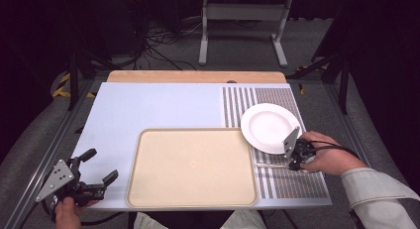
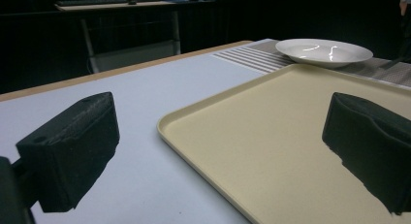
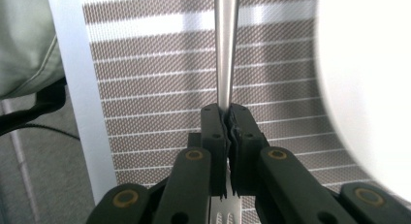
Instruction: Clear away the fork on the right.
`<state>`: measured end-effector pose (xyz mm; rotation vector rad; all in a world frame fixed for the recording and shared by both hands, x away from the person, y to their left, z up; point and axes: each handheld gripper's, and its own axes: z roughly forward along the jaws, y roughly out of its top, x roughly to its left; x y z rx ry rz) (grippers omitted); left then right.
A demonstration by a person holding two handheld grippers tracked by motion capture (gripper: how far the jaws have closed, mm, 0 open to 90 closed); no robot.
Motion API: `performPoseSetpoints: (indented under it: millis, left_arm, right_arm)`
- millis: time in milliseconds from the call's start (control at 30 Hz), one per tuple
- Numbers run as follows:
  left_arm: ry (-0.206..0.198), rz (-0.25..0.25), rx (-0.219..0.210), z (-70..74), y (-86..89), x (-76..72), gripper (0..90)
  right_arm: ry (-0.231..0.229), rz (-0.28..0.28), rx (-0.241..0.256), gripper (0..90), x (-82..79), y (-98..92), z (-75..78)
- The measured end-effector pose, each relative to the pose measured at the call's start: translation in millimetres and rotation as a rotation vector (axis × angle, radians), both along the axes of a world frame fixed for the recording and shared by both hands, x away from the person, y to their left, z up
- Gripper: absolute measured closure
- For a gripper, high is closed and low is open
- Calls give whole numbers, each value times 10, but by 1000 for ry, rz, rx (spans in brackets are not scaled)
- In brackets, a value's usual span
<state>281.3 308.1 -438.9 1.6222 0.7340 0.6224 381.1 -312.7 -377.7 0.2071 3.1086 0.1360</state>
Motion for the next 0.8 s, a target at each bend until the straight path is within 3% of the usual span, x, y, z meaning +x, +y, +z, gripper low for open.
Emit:
performPoseSetpoints:
  millis: [233,400,800]
  left_arm:
    - [1,-2,1,0,1,1,5]
    - [0,-1,-2,0,3,2,5]
    - [1,-2,-2,1,12,0,5]
  right_arm:
    - [-26,17,33,869,-4,102,192]
    - [-72,42,57,868,49,255,372]
    - [-114,88,105,868,213,626,591]
